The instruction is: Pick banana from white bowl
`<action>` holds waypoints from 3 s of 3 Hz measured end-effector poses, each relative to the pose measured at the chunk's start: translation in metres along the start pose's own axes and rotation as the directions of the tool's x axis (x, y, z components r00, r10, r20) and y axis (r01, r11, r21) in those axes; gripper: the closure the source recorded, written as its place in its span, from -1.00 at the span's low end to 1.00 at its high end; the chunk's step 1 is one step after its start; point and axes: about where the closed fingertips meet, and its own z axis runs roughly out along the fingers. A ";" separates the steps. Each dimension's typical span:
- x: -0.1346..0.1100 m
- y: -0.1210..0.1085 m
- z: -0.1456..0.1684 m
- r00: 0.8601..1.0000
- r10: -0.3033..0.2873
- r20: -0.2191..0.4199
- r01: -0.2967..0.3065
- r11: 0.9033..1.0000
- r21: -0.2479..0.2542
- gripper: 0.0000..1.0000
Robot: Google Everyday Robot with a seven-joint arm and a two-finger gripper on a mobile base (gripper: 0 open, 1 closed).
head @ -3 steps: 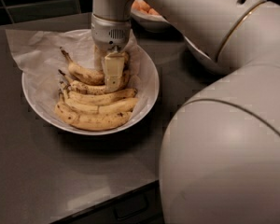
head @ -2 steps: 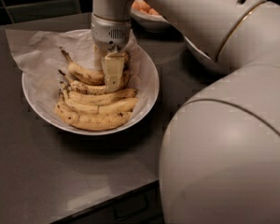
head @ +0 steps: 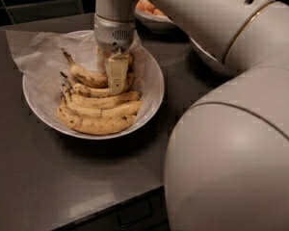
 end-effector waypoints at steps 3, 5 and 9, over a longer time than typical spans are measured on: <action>0.001 0.000 0.004 1.000 0.000 0.000 0.000 1.000 0.000 -0.24; 0.001 0.001 0.004 1.000 0.000 0.000 0.000 1.000 0.000 -0.99; -0.002 -0.012 0.001 1.000 0.003 0.010 -0.004 0.999 0.045 -0.44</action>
Offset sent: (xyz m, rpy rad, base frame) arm 0.0565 0.0155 0.0538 -0.1068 -0.1377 0.1538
